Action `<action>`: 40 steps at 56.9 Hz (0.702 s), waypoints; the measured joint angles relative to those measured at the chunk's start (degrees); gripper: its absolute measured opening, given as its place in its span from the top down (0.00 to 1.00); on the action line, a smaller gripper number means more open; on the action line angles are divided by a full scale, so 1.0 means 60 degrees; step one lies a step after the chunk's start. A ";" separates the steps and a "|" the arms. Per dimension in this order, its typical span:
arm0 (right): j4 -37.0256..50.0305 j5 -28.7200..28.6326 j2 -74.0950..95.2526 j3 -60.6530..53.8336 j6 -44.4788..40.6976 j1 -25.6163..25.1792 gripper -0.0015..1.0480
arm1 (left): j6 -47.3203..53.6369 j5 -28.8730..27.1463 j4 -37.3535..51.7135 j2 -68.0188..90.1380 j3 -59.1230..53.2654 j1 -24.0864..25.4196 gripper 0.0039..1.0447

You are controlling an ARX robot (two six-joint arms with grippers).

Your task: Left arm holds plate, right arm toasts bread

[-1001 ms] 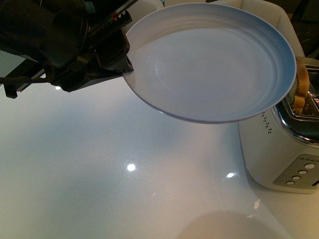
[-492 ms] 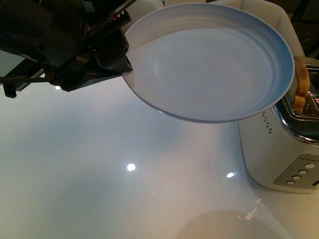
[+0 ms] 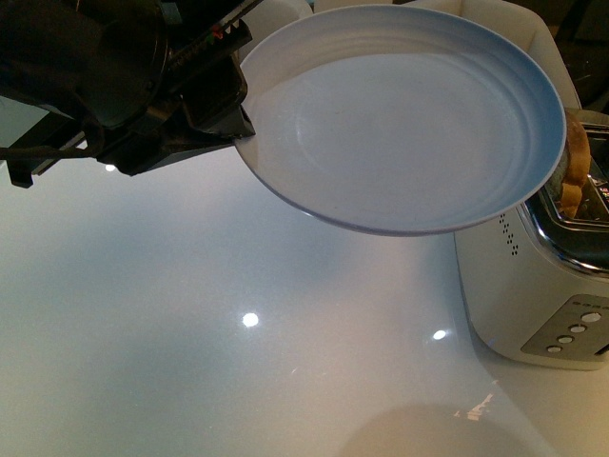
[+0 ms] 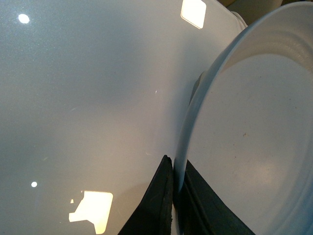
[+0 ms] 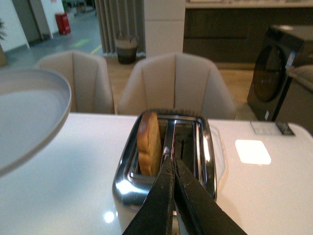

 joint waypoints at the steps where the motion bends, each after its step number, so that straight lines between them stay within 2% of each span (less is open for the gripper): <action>1: -0.0033 0.0000 -0.0127 0.0000 0.0000 0.0000 0.98 | 0.0004 -0.0015 0.0000 0.0000 0.0000 0.0004 0.97; 29: -0.0080 0.0004 -0.0200 0.0000 0.0000 0.0000 0.98 | 0.0000 0.0007 0.0000 0.0000 0.0000 0.0000 0.97; 40: -0.0080 0.0004 -0.0200 0.0000 -0.0004 0.0000 0.69 | 0.0000 0.0004 0.0000 0.0000 0.0000 0.0000 0.97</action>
